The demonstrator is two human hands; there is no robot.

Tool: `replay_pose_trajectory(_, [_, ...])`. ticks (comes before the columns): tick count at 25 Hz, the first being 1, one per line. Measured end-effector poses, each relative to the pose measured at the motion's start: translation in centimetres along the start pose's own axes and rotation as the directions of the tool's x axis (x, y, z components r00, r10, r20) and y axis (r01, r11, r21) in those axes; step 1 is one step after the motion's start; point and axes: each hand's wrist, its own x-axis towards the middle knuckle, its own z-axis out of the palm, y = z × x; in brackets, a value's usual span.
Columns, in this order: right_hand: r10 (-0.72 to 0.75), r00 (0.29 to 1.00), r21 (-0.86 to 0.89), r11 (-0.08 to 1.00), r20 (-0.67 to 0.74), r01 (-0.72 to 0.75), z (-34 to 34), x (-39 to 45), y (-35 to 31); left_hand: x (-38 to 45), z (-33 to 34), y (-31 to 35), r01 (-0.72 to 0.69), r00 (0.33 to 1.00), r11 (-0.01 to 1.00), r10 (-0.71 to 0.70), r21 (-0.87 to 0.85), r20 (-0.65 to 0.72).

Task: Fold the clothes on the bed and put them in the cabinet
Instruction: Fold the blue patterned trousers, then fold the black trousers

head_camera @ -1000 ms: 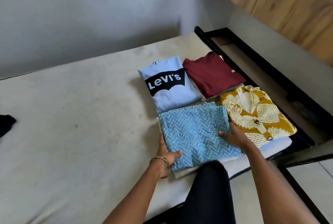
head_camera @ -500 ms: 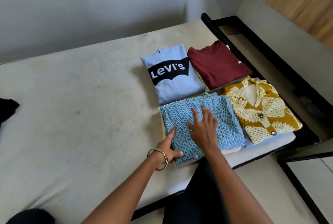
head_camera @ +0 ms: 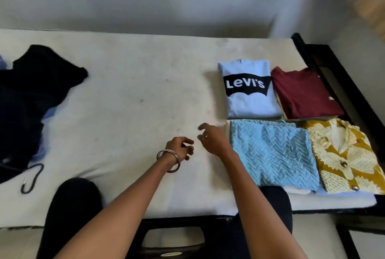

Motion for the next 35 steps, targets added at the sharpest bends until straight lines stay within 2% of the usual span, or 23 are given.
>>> replay_pose_trajectory(2, [-0.143, 0.982, 0.056, 0.989, 0.121, 0.137, 1.8, 0.8, -4.2, -0.4, -4.1, -1.9, -0.013, 0.994, 0.992, 0.0, -0.123, -0.112])
replay_pose_trajectory(4, [-0.232, 0.959, 0.08, 0.972, 0.162, 0.222, 3.4, 1.7, -8.0, -0.3, -8.4, -3.8, -0.041, 0.974, 0.975, -0.01, -0.219, -0.226])
replay_pose_trajectory(7, [-0.331, 0.908, 0.1, 0.943, 0.255, 0.316, 7.1, 4.3, -15.5, -0.1, -17.6, -8.9, -0.051, 0.895, 0.947, -0.097, -0.316, -0.435])
replay_pose_trajectory(9, [-0.379, 0.864, 0.114, 0.925, 0.332, 0.362, 9.9, 6.2, -20.6, -0.5, -23.6, -13.4, -0.031, 0.79, 0.932, -0.198, -0.36, -0.58])
replay_pose_trajectory(10, [-0.4, 0.852, 0.124, 0.916, 0.338, 0.381, 11.0, 7.0, -22.4, -0.8, -26.0, -15.3, 0.007, 0.713, 0.951, -0.221, -0.309, -0.665])
replay_pose_trajectory(12, [-0.447, 0.836, 0.158, 0.894, 0.317, 0.418, 13.4, 9.0, -26.1, -1.2, -30.7, -18.8, 0.205, 0.531, 0.975, -0.184, -0.086, -0.827])
replay_pose_trajectory(13, [-0.46, 0.834, 0.171, 0.888, 0.306, 0.427, 14.7, 10.0, -27.9, -1.4, -32.9, -20.3, 0.341, 0.466, 0.94, -0.147, 0.024, -0.873])
replay_pose_trajectory(14, [-0.466, 0.834, 0.181, 0.884, 0.295, 0.43, 15.9, 11.0, -29.5, -1.6, -34.9, -21.8, 0.467, 0.463, 0.876, -0.126, 0.121, -0.877])
replay_pose_trajectory(16, [-0.47, 0.834, 0.195, 0.882, 0.29, 0.429, 18.0, 12.7, -32.1, -1.6, -38.0, -24.7, 0.644, 0.599, 0.696, -0.201, 0.318, -0.775])
replay_pose_trajectory(17, [-0.478, 0.828, 0.2, 0.878, 0.294, 0.436, 18.9, 13.2, -33.0, -1.5, -38.8, -26.0, 0.682, 0.65, 0.619, -0.269, 0.39, -0.711])
replay_pose_trajectory(18, [-0.494, 0.816, 0.204, 0.869, 0.3, 0.451, 19.9, 13.4, -33.6, -1.0, -39.4, -27.3, 0.695, 0.673, 0.577, -0.313, 0.428, -0.671])
replay_pose_trajectory(19, [-0.509, 0.802, 0.208, 0.861, 0.312, 0.465, 20.6, 13.4, -33.8, -0.6, -39.7, -27.9, 0.698, 0.682, 0.565, -0.336, 0.44, -0.65])
replay_pose_trajectory(21, [-0.521, 0.78, 0.219, 0.854, 0.347, 0.473, 21.9, 13.3, -33.8, 0.1, -40.4, -28.3, 0.686, 0.675, 0.62, -0.346, 0.381, -0.652])
replay_pose_trajectory(25, [-0.478, 0.784, 0.241, 0.878, 0.396, 0.414, 21.7, 12.1, -32.5, -0.2, -41.7, -27.9, 0.598, 0.583, 0.77, -0.226, 0.224, -0.78])
replay_pose_trajectory(27, [-0.446, 0.817, 0.269, 0.891, 0.366, 0.366, 20.4, 11.5, -32.4, -1.2, -43.2, -26.4, 0.467, 0.503, 0.883, -0.212, 0.056, -0.838])
replay_pose_trajectory(29, [-0.436, 0.837, 0.337, 0.883, 0.33, 0.327, 18.6, 10.8, -33.1, -2.9, -44.6, -23.8, 0.278, 0.438, 0.96, -0.163, -0.039, -0.884])
replay_pose_trajectory(30, [-0.448, 0.834, 0.389, 0.866, 0.322, 0.315, 17.6, 10.3, -33.6, -3.8, -45.1, -21.9, 0.156, 0.427, 0.987, -0.11, -0.047, -0.898])
replay_pose_trajectory(32, [-0.518, 0.785, 0.487, 0.811, 0.339, 0.325, 15.5, 8.5, -35.2, -5.6, -45.3, -17.2, -0.094, 0.458, 0.995, 0.036, -0.008, -0.888])
replay_pose_trajectory(34, [-0.619, 0.717, 0.591, 0.722, 0.32, 0.36, 13.4, 6.2, -37.4, -6.6, -44.9, -11.9, -0.316, 0.499, 0.947, 0.217, 0.057, -0.839])
replay_pose_trajectory(35, [-0.664, 0.699, 0.639, 0.664, 0.264, 0.388, 12.3, 5.2, -38.5, -6.6, -44.5, -9.3, -0.398, 0.51, 0.916, 0.276, 0.061, -0.815])
